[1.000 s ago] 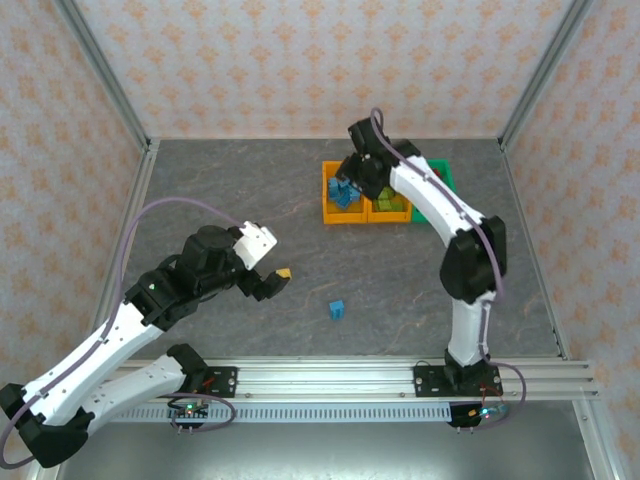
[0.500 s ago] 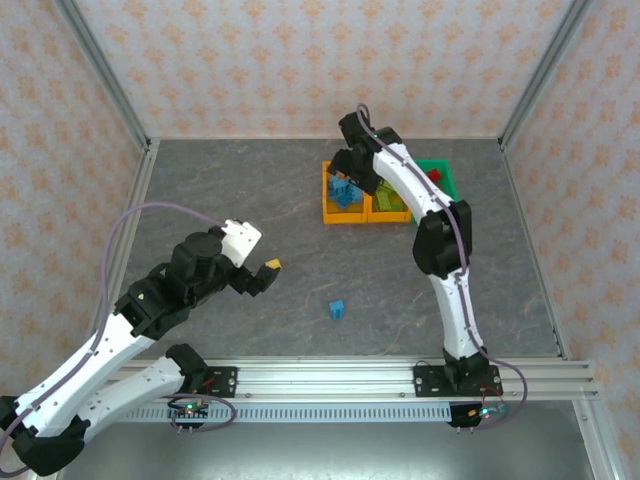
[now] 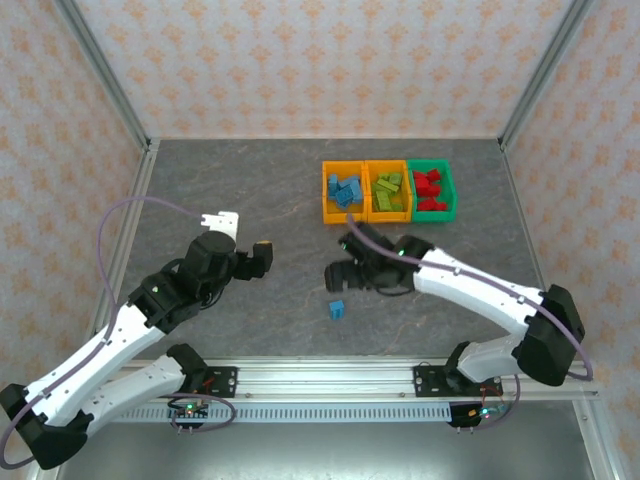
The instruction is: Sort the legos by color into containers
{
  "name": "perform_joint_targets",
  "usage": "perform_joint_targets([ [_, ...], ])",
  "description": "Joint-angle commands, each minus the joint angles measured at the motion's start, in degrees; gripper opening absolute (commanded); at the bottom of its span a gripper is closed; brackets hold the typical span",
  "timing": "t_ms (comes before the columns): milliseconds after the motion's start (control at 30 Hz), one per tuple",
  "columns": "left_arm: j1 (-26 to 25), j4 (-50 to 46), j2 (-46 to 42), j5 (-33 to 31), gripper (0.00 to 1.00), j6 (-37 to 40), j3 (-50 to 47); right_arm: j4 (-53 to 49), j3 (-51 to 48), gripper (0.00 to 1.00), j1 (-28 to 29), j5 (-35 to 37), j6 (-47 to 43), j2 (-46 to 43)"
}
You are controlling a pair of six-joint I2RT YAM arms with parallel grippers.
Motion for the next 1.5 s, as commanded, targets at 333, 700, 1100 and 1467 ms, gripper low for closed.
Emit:
perform_joint_targets([
  [333, -2.9, -3.3, -5.0, 0.5, 0.98, -6.2, -9.0, 23.6, -11.3, 0.88, 10.3, 8.1, -2.1, 8.8],
  [700, -3.2, -5.4, -10.7, 3.3, 1.0, -7.3, -12.0, 20.1, -12.1, 0.35, 10.4, 13.2, 8.0, 7.6],
  [1100, -3.3, -1.5, -10.6, 2.4, 1.0, -12.2, -13.4, 17.1, -0.8, 0.24, -2.4, 24.3, -3.3, 0.0],
  [1467, -3.3, 6.3, -1.5, -9.2, 1.0, -7.2, -12.7, 22.7, 28.2, 0.32, -18.4, 5.7, -10.8, 32.9],
])
